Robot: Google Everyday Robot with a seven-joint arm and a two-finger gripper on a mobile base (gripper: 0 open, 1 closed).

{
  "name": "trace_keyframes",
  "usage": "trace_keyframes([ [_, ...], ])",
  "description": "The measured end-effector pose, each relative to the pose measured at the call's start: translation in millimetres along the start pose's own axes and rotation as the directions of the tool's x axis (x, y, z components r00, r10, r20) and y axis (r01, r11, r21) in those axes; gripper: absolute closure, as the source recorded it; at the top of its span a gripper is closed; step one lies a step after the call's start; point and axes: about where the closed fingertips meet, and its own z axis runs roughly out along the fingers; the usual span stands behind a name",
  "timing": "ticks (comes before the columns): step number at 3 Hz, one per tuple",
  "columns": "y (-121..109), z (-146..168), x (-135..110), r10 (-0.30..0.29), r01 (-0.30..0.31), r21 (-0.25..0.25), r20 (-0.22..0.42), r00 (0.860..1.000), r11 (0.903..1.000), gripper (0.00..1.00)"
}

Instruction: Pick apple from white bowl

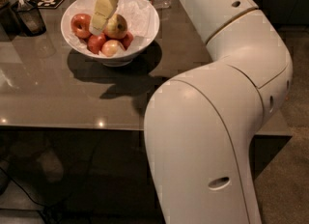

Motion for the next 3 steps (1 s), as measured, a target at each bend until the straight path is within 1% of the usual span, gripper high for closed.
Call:
trace_keyframes([
  [1, -12, 8, 0, 0.030, -0.030, 0.016, -0.014, 0.999, 0.9994, 0.00],
  [2, -27, 14, 2, 0.074, -0.073, 0.039, -0.023, 0.997, 0.9965, 0.00],
  [3, -42, 23, 9, 0.125, -0.124, 0.052, -0.022, 0.992, 0.9909, 0.00],
])
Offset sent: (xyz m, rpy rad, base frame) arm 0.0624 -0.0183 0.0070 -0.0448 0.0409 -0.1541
